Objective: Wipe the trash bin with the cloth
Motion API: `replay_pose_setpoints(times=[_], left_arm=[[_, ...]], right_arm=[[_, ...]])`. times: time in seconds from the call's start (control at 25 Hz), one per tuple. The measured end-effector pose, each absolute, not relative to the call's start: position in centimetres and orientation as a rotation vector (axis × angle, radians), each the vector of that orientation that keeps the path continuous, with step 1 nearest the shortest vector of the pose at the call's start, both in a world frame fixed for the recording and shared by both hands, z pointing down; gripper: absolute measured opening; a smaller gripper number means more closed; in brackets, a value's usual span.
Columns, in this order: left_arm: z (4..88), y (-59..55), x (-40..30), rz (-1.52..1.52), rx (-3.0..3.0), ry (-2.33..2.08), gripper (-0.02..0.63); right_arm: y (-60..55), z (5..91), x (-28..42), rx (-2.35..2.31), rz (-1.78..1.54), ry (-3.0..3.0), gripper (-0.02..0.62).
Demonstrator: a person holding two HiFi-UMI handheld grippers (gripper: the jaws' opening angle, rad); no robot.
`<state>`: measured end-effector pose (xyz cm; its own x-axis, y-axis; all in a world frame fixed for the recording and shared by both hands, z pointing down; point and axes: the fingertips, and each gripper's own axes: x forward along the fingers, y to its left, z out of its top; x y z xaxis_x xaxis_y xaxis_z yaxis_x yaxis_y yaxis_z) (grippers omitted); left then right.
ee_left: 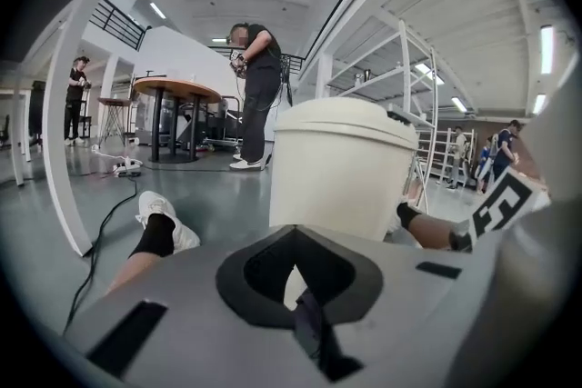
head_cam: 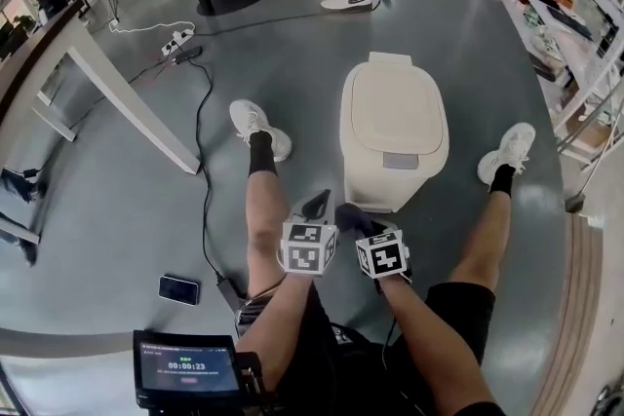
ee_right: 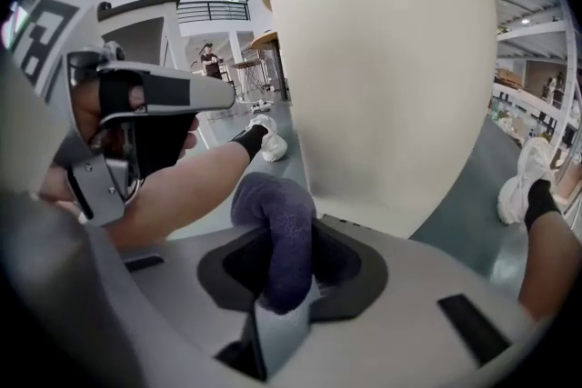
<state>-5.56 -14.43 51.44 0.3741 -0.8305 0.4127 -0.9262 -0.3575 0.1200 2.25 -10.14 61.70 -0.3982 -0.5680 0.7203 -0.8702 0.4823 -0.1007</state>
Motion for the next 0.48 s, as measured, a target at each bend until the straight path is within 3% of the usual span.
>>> replay_pose_setpoints(times=[0.48], left_arm=[[53.9, -15.5, -8.0, 0.517, 2.272, -1.538, -0.003]], right_arm=[[-11.2, 64.0, 2.1, 1.198, 0.633, -2.091, 0.089]])
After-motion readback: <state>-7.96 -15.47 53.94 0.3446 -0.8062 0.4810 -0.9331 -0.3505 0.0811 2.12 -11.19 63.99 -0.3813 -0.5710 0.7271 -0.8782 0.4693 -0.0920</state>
